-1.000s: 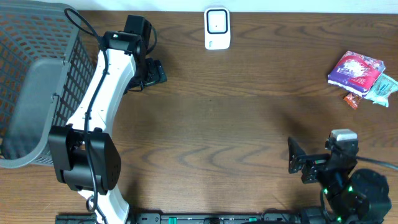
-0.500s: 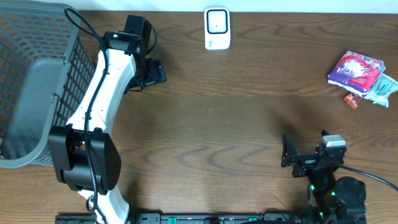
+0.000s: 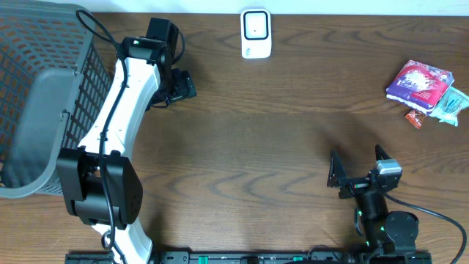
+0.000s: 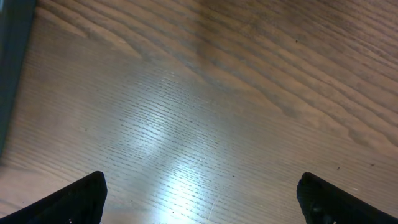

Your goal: Scan the item barcode

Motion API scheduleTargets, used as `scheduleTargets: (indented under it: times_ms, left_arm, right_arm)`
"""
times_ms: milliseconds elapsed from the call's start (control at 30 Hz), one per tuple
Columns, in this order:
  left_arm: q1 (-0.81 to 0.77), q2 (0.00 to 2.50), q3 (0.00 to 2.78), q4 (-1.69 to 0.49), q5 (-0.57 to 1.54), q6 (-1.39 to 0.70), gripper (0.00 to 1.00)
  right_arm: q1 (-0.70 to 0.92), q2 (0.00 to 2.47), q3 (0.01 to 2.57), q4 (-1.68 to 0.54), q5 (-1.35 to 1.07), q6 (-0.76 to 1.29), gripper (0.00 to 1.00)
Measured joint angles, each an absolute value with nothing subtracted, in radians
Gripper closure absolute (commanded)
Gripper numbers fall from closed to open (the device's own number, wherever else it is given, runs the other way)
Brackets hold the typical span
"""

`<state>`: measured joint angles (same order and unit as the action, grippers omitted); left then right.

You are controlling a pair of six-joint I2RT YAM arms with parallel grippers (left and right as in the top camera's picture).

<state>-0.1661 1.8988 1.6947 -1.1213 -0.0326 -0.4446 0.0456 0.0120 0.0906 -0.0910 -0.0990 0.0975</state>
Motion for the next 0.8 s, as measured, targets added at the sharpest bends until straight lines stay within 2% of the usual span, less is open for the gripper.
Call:
scheduleTargets:
  times_ms: [333,800]
  left_arm:
    - [-0.167,1.899,1.695,-1.121,-0.033,-0.445,0.02]
    - [-0.167,1.899,1.695,-1.121,-0.033,-0.445,0.02]
  right_arm:
    - [0.023,0.012,0.009,0.006,-0.116,0.082,0.01]
    - [0.023,0.012,0.008,-0.070,-0.073,0.033,0.01]
